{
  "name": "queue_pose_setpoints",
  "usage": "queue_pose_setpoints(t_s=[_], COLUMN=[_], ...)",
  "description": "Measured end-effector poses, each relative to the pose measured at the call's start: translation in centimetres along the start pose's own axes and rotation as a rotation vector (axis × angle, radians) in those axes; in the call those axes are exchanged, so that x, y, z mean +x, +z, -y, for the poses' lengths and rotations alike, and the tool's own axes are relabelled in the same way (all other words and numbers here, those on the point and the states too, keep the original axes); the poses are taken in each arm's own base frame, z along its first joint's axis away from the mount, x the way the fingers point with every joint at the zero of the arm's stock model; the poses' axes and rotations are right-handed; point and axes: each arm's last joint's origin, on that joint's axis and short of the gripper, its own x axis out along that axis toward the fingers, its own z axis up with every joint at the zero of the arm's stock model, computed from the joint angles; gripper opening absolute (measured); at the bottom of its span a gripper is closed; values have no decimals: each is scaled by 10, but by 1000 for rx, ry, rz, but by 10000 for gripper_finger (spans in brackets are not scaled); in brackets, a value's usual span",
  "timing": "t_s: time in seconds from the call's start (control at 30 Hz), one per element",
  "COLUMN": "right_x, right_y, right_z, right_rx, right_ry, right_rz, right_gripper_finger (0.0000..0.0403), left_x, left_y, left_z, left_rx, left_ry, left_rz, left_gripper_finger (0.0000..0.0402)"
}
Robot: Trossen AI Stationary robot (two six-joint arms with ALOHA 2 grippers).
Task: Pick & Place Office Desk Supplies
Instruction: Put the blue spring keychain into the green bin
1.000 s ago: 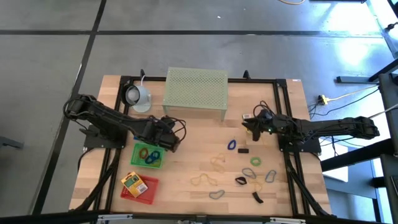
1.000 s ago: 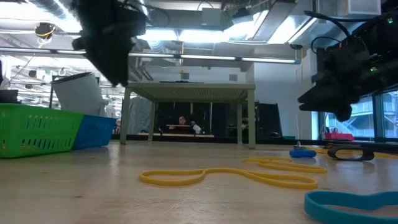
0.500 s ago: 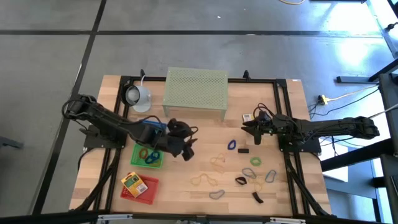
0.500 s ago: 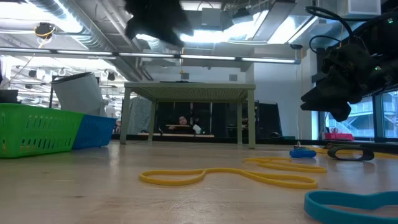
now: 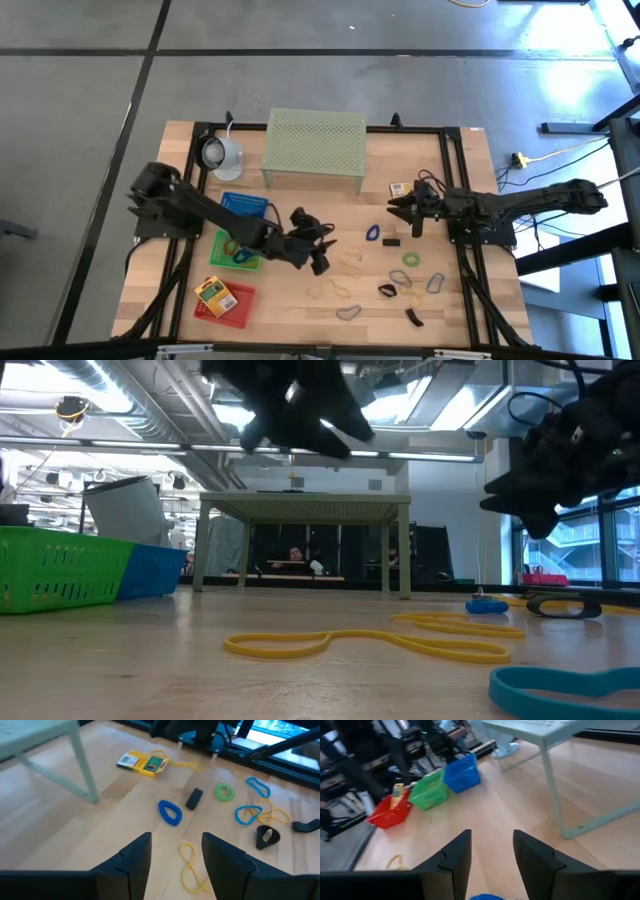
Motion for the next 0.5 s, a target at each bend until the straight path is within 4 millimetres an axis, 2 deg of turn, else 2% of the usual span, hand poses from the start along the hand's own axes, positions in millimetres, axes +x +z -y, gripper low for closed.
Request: queue_pose_setpoints(t_s=[0.23, 0.37, 0.5], right_x=[2, 3, 3], right_y=[-5, -6, -7], right_z=[-1, 0, 1], right_rx=[-14, -20, -24], right_ry=[-33, -50, -71], right_rz=[-27, -35, -37], right_gripper_finger=[146, 146, 146], left_x=[53, 82, 110], left_y=[-24, -34, -35], left_z=[8, 1, -7], left_rx=[68, 109, 152], left_ry=[-99, -156, -163], left_rz=[86, 109, 82], left_gripper_finger=[169, 169, 169])
